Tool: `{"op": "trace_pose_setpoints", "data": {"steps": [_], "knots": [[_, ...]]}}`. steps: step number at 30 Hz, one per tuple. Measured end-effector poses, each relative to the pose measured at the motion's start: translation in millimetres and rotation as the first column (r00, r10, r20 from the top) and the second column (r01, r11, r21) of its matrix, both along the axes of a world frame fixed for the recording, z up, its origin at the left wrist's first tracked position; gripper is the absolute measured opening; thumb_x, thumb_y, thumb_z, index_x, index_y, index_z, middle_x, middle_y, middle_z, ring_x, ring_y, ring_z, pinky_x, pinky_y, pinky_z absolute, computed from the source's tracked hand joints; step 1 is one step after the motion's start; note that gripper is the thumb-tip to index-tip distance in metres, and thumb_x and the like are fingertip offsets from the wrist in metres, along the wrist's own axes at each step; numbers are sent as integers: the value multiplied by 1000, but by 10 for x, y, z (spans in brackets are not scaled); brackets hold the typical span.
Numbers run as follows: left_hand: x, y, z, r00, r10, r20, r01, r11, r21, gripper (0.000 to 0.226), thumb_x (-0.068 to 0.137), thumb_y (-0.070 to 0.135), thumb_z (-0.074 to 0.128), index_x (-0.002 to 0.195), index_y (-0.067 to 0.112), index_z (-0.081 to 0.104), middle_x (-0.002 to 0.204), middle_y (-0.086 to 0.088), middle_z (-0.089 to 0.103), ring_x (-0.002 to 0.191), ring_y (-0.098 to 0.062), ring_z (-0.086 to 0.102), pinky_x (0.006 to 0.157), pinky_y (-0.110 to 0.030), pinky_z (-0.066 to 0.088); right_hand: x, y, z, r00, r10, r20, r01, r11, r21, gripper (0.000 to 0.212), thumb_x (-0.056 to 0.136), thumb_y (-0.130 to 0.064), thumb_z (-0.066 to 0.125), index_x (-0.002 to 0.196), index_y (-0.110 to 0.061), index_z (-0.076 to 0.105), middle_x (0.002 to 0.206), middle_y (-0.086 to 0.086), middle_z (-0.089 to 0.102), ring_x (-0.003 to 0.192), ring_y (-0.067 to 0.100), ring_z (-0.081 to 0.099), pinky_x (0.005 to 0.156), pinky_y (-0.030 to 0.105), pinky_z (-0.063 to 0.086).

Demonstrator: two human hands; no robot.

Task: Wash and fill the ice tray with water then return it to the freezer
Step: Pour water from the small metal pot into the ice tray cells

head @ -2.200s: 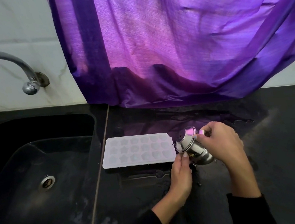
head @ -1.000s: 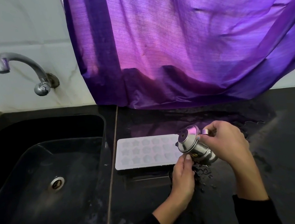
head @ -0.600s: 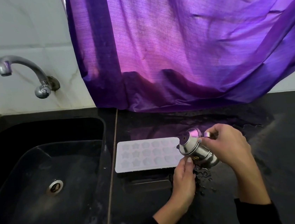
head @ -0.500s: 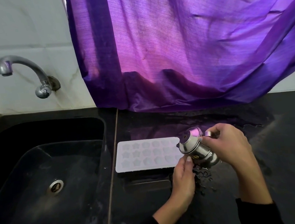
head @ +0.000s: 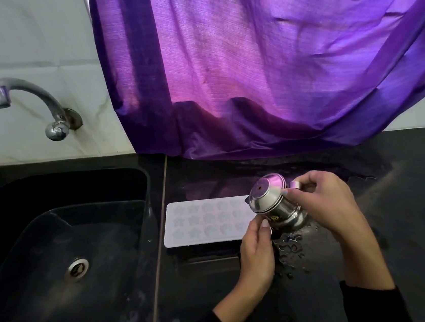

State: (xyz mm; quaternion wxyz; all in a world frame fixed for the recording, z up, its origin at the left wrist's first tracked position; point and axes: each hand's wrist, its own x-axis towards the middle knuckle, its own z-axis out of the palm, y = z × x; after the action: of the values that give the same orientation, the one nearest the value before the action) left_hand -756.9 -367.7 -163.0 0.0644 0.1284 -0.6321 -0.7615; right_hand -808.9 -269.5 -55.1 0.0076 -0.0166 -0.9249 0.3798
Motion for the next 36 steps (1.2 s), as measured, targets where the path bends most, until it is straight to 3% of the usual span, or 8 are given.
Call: {"op": "trace_pose_setpoints", "data": {"steps": [5,8,15,22,36], "knots": [[27,-26,15,1000,4,4,-4,1000,10,27,101,18,39,109,32,60,108,14,67,100,9,60,95,-24,47,0,-53,0,999,35,-13,-35,999,3,20,71,-41,74,73,-24,63,73,-5,69,80,23,65,82,46,52],[30,-39,-3,999,23,29,-23,1000,-13,24,101,22,40,102,34,61,105,12,69,100,2,61,95,-30,47,-2,-95,-11,998,56,-14,-56,998,15,21,71,-41,75,74,-25,63,74,-5,69,81,23,65,82,46,51],[24,-69,-47,998,46,51,-45,999,-8,22,100,23,42,107,26,63,106,6,70,102,-4,61,99,-37,47,21,-185,-4,998,67,-16,-66,995,70,20,75,-41,73,76,-25,62,77,-6,67,83,23,62,78,41,50],[32,-60,-61,995,66,72,-68,997,30,25,100,23,43,116,25,62,113,9,69,110,-1,60,102,-35,45,53,-244,6,997,82,-17,-79,987,138,19,78,-39,71,73,-28,57,84,-10,65,88,20,60,74,34,44],[54,-69,-64,993,69,93,-74,996,45,23,100,24,43,113,24,62,109,8,69,105,0,61,100,-35,47,92,-317,18,995,98,-13,-93,974,205,17,81,-38,69,74,-29,56,88,-10,63,88,20,57,71,31,38]]}}
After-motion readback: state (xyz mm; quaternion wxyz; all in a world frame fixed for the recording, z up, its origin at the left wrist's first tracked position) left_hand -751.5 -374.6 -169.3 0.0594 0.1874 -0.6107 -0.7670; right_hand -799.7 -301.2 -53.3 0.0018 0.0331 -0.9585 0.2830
